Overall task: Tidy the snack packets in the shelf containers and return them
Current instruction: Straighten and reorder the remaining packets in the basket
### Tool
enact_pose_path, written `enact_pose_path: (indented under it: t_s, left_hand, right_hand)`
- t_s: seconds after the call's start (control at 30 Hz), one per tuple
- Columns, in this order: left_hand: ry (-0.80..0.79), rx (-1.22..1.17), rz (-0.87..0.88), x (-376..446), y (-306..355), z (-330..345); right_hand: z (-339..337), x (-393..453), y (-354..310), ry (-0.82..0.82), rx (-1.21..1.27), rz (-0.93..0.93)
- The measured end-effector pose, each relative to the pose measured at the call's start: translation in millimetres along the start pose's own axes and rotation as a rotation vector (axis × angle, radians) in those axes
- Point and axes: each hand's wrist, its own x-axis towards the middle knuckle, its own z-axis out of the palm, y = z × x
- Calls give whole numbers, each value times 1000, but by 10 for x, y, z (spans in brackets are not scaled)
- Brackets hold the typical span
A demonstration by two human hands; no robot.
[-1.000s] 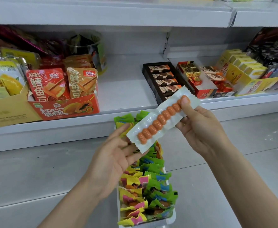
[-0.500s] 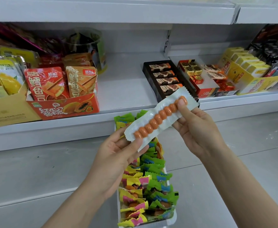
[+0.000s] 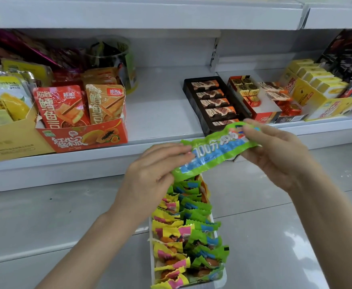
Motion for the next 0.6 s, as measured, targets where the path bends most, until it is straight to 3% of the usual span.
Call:
enact_pose_path:
  t_s: [0.1, 0.27, 0.43, 0.6]
  left_hand:
    - [-163, 82, -176, 72, -120, 51]
    - [-408, 333, -180, 135, -303, 205]
    - [-418, 362, -183, 36, -337, 250]
    - [-450, 247, -171, -138, -308, 168]
  right_hand:
    - [-80, -15, -143, 51, -46, -273]
    - [20, -99, -194, 84, -260, -612]
    - [208, -153, -73, -10, -334, -676]
    - [274, -70, 82, 15, -613, -710]
